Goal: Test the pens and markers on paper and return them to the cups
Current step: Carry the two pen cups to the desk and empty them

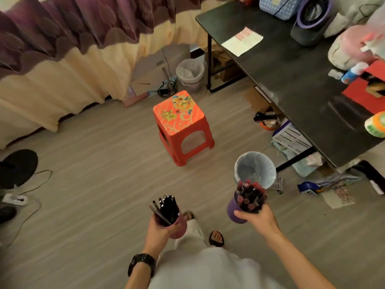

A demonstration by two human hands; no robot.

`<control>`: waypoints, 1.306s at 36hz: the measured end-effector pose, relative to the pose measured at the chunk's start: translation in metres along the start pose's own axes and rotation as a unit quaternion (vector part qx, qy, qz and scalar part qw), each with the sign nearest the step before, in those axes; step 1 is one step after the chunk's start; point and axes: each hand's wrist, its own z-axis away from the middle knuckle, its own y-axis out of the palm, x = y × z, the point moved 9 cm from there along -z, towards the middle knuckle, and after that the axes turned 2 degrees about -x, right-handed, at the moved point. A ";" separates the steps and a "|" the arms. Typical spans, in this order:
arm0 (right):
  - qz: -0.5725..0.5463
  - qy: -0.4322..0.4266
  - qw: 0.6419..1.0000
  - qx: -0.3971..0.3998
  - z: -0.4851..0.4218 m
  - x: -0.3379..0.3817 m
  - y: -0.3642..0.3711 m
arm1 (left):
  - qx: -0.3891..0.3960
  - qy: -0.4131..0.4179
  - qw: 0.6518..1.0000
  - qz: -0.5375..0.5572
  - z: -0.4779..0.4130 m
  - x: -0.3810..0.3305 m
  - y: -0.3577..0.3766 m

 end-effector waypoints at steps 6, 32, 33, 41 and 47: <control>-0.005 0.002 1.000 -0.014 -0.052 0.047 0.002 | 0.025 0.026 0.999 -0.021 -0.060 -0.076 0.033; -0.222 0.070 0.950 -0.206 -0.247 0.250 -0.041 | 0.189 0.192 0.947 -0.175 -0.338 -0.494 0.198; -0.223 0.065 0.950 -0.211 -0.253 0.257 -0.044 | 0.187 0.199 0.947 -0.171 -0.341 -0.501 0.206; -0.223 0.019 0.956 -0.190 -0.311 0.327 -0.079 | 0.216 0.166 0.949 -0.160 -0.367 -0.545 0.273; -0.191 -0.009 0.968 -0.165 -0.360 0.382 -0.120 | 0.236 0.157 0.943 -0.173 -0.384 -0.591 0.320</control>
